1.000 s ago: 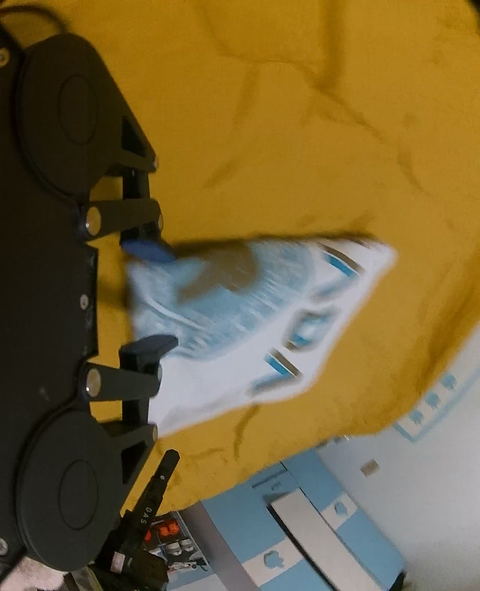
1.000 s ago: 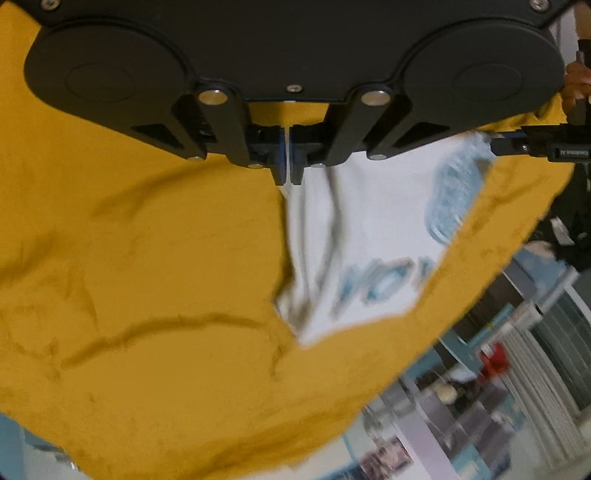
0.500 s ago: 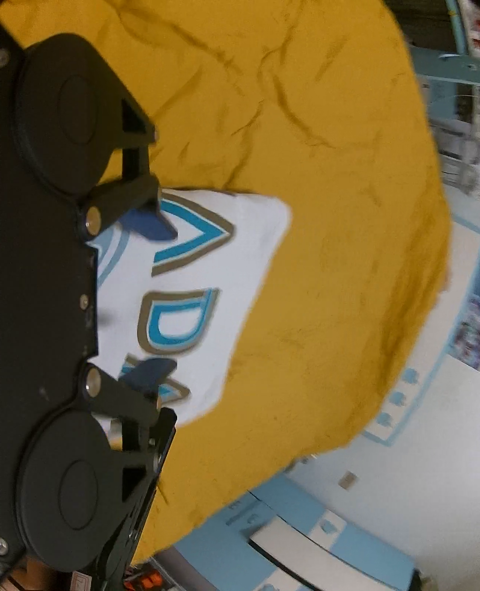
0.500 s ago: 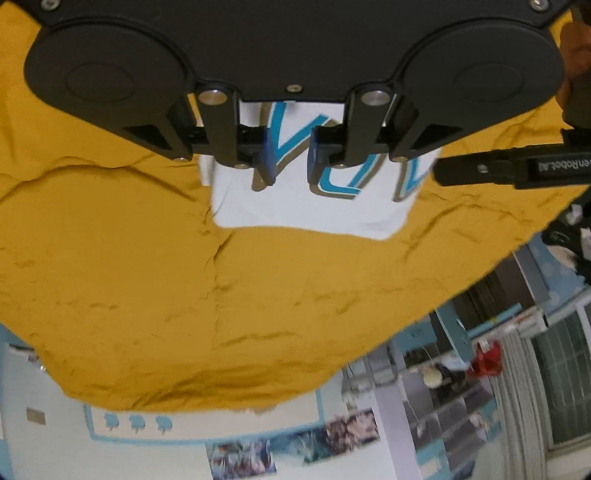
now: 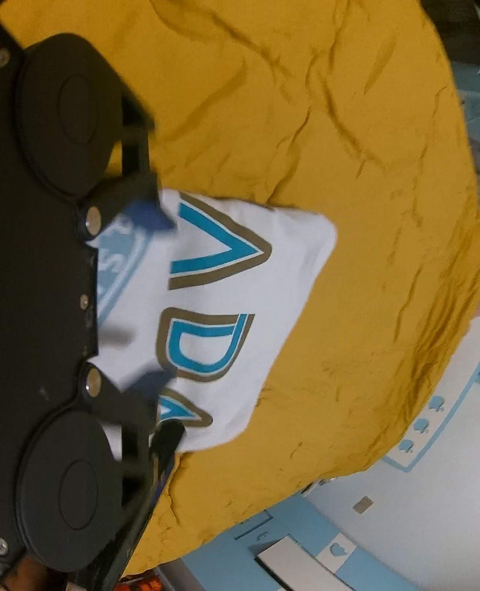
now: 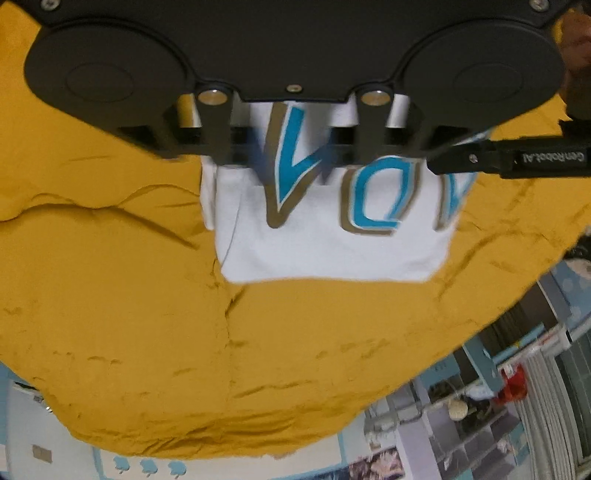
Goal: Fold small clothes
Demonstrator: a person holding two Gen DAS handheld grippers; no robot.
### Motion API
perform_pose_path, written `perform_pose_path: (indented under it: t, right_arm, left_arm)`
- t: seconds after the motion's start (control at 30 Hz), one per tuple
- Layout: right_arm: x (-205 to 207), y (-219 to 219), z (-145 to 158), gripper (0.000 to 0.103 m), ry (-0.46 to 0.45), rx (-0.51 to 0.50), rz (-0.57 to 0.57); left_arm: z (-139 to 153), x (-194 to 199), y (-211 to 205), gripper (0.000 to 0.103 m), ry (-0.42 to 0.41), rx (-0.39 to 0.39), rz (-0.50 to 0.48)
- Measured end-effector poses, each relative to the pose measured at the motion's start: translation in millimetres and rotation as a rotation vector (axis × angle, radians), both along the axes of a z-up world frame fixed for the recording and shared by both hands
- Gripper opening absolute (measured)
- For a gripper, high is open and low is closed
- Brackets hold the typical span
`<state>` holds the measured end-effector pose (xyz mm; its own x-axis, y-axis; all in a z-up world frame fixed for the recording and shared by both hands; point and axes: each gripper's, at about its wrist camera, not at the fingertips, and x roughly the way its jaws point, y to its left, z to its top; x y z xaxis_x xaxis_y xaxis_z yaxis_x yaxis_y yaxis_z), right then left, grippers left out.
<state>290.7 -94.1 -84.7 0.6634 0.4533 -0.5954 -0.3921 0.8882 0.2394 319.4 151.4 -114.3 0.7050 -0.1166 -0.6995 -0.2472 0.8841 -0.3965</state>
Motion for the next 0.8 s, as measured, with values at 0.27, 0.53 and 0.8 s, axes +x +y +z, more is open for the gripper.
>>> perform_pose_path:
  t: [0.27,0.53,0.8]
  right_arm:
    - [-81,-23,31,0.086,-0.127,0.006,0.012]
    - [-95,-24,-14,0.085,-0.042,-0.114,0.016]
    - [-90,-37,-26,0.079,0.024,-0.137,-0.011]
  left_arm:
    - [20,-79,-26,0.103,-0.07,0.176,-0.001]
    - [-32,-91,-34,0.102,0.062,0.187,-0.046]
    - [-26,-90,-28,0.098,0.058,0.162,-0.041]
